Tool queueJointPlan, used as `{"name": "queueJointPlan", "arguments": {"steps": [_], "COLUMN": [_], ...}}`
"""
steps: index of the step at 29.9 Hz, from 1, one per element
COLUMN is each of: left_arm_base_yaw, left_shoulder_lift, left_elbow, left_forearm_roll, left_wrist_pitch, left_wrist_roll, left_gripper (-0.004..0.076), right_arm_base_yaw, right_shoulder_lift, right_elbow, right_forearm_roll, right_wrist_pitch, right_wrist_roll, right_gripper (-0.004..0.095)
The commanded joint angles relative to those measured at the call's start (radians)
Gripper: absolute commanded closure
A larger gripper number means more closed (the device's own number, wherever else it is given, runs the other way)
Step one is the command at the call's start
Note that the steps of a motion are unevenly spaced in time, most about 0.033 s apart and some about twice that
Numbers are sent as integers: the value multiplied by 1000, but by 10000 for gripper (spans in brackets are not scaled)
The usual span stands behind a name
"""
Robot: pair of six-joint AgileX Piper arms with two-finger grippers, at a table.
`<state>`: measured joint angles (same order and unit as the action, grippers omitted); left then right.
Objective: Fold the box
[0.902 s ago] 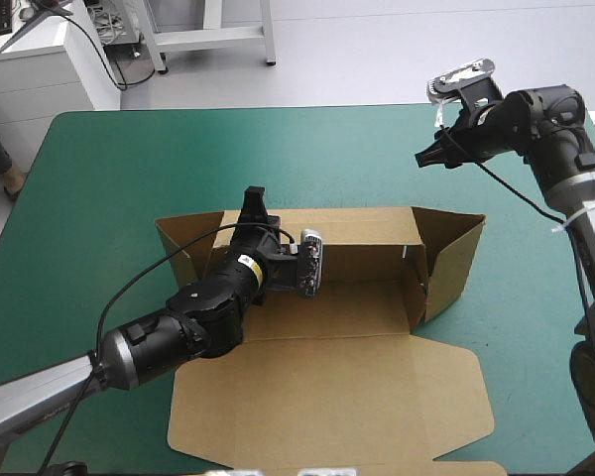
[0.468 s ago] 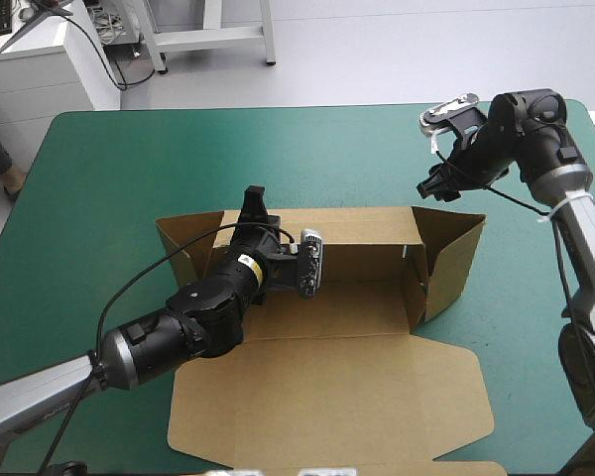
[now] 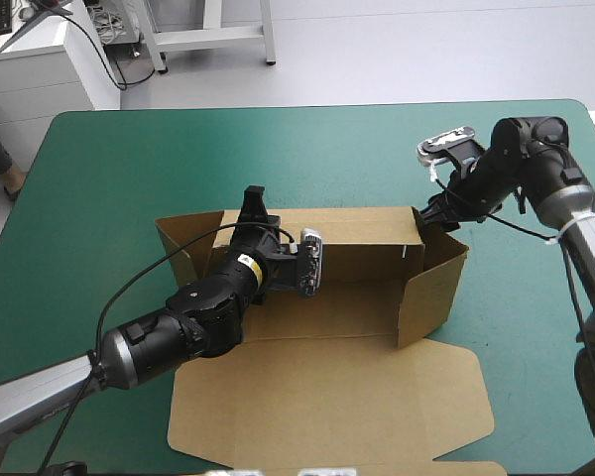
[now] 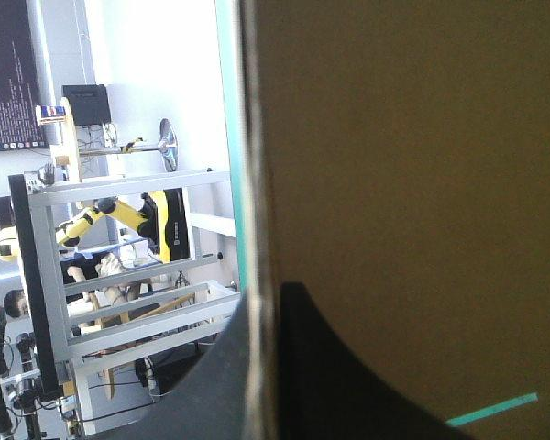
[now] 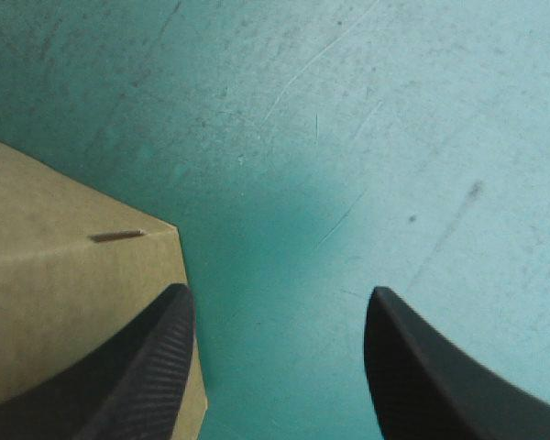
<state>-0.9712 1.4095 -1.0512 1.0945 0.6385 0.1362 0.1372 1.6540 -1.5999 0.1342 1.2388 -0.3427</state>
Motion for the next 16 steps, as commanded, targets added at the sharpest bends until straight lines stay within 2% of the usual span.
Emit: {"name": "queueJointPlan", "arguments": {"steps": [1, 5, 11, 16], "left_arm_base_yaw": [-8, -8, -8, -8], "left_shoulder_lift": [-19, -19, -19, -19], "left_elbow": [-12, -12, -12, -12], "left_forearm_roll": [-25, -25, -25, -25], "left_wrist_pitch": [-63, -64, -67, -71], "left_wrist_roll": [-3, -3, 2, 1], "left_gripper": [732, 732, 732, 732], "right_arm_base_yaw": [-6, -6, -6, -6], "right_shoulder_lift": [-114, -175, -278, -362], "right_elbow": [16, 79, 250, 387], "right_forearm_roll": [30, 91, 136, 281], "right_wrist_pitch": [11, 5, -73, -132], "right_wrist_roll": [-16, -57, -107, -226], "right_gripper": [396, 424, 442, 442]}}
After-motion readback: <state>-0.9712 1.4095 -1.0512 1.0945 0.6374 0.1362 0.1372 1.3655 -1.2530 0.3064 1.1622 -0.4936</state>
